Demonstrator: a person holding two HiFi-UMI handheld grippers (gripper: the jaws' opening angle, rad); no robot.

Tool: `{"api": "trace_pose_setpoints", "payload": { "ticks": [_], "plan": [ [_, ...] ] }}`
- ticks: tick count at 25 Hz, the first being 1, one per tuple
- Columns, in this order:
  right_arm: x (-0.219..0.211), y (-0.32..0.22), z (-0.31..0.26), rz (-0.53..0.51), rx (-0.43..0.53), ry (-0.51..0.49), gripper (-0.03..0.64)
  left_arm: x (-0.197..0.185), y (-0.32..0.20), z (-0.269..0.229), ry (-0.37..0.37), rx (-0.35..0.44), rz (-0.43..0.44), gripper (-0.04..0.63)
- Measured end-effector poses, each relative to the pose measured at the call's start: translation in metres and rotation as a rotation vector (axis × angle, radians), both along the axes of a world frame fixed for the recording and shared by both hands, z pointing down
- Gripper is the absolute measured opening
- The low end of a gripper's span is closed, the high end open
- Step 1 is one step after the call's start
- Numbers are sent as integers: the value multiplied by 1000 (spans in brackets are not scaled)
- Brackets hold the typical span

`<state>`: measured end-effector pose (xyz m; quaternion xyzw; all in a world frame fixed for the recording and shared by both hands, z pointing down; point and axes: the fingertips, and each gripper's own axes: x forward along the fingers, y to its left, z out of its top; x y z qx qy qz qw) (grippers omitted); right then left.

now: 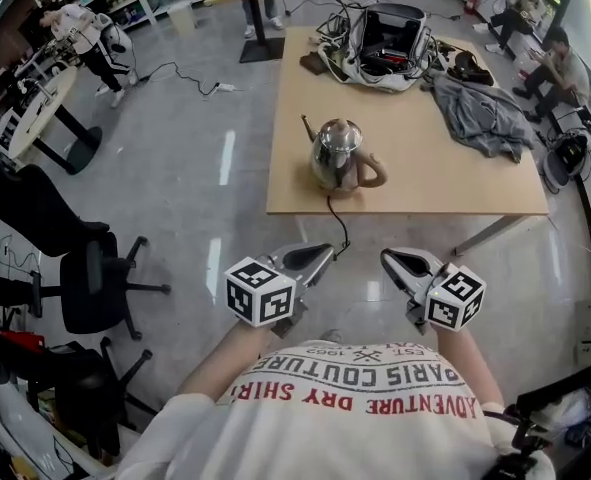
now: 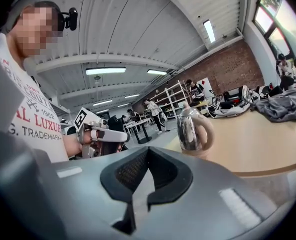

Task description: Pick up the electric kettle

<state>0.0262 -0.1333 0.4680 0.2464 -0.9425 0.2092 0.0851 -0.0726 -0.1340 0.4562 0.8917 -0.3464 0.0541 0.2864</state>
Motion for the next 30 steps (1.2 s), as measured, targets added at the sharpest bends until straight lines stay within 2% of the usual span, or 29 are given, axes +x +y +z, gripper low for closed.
{"api": "trace_pose_setpoints", "payload": {
  "ticks": [4,13,21,30],
  "plan": [
    [6,-19,-2,16,23,18,3,0,-20,-3,-11,16,8,0],
    [13,-35,-1,55,28,10,3,3,-31,1,-21,7,21,0],
    [14,-94,-3,57,79,53,3,-6,-70,7,-33,-13,-22,0],
    [14,-144,14,50,76,84,5,-6,-113,24,-29,-59,-50,1]
  ]
}}
